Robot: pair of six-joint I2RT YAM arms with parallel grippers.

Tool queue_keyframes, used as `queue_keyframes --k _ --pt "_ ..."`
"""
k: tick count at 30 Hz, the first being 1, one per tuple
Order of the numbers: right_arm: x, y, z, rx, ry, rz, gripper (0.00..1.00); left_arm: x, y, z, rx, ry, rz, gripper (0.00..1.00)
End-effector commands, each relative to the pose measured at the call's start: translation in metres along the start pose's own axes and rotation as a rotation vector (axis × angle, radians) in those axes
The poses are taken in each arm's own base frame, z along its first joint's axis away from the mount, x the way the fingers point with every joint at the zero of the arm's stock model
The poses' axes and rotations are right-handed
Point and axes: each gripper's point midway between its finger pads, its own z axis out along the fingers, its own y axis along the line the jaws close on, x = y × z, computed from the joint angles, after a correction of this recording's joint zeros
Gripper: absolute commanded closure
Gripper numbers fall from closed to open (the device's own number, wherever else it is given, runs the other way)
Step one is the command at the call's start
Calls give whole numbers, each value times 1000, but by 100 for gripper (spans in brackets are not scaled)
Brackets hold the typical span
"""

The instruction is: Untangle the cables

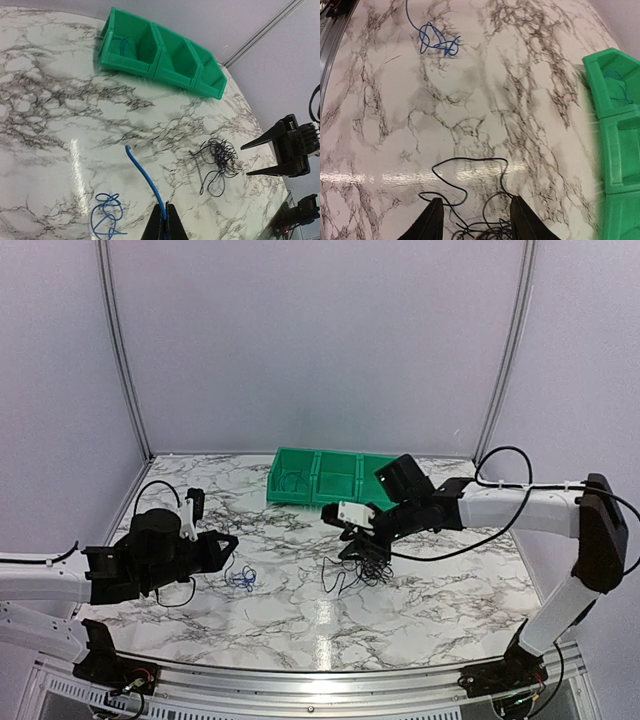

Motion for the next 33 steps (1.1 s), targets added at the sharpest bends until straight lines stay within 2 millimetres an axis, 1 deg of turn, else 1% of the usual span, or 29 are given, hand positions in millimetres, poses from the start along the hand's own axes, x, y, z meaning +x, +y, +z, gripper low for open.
queue_keyframes --k 1,3,7,8,9,13,17,21,24,28,33 --pt "-17 31 31 -66 47 -133 56 25 38 -5 -68 -2 -57 100" --pt "-24 39 49 -83 60 -174 58 34 54 -9 -95 -7 -79 100" --pt "-49 45 82 -118 63 -172 63 43 73 -17 -124 -29 -107 100" --pt "-58 45 89 -130 51 -158 64 45 76 -19 -128 -33 -109 100" --pt "-62 48 100 -151 50 -143 64 46 79 -20 -132 -39 -111 100" --pt "-90 54 125 -177 -1 -118 63 49 87 -25 -140 -54 -131 100" --pt "-107 56 152 -175 -21 -75 62 52 93 -27 -147 -55 -139 100" --pt "-114 59 172 -209 -20 -24 61 55 95 -28 -142 -53 -144 100" --pt "-115 65 183 -228 -20 -21 60 56 95 -30 -135 -55 -148 100" --pt "-115 65 195 -230 -12 -5 59 55 94 -31 -126 -60 -151 100" --pt "-115 64 205 -230 -10 18 66 54 94 -31 -123 -62 -155 100"
